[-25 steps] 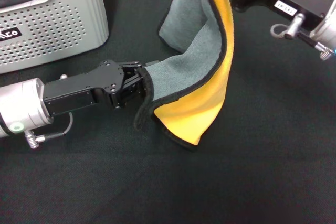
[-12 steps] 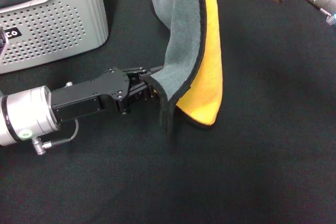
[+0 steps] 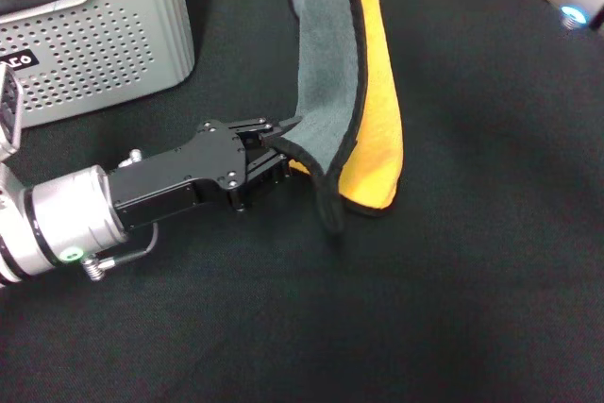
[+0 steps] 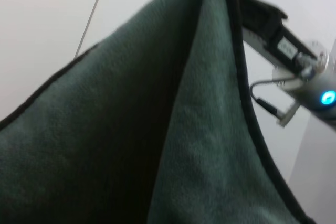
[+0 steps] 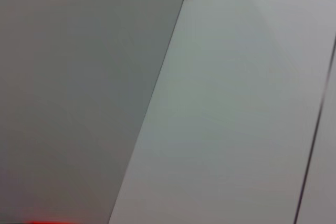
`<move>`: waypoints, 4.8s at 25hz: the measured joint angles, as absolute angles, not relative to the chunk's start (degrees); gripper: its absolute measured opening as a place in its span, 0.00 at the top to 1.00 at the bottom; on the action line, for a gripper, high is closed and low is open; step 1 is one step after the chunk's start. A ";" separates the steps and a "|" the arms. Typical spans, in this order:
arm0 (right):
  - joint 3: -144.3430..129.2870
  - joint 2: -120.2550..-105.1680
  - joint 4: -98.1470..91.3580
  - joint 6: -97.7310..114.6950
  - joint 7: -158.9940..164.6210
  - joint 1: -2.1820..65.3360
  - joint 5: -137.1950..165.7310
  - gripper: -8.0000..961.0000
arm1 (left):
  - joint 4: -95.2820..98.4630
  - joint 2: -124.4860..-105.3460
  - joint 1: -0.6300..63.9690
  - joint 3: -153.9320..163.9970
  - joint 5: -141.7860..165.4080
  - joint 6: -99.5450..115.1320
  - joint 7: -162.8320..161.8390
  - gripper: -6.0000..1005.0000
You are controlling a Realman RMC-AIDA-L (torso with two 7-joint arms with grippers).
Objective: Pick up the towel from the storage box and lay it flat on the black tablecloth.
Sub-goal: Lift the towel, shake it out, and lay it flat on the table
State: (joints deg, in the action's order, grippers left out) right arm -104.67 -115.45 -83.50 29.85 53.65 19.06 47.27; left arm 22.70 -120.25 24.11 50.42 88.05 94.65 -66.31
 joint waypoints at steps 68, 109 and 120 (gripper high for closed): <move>-104.24 -115.84 -84.98 27.81 53.61 18.27 45.15 0.99 | 2.70 -120.05 25.56 50.95 67.81 101.67 -24.82 0.75; -74.71 -112.50 -47.31 120.29 71.91 10.72 60.03 0.99 | 37.28 -102.76 27.35 56.00 77.15 116.67 -103.97 0.98; -73.75 -112.99 -42.24 123.02 74.22 9.96 61.26 0.99 | 37.03 -101.13 26.75 65.78 74.28 116.90 -109.35 0.98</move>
State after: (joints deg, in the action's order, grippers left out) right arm -73.75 -112.99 -42.24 123.02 74.22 9.96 61.26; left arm 37.03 -101.13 26.75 65.78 74.28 116.90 -109.35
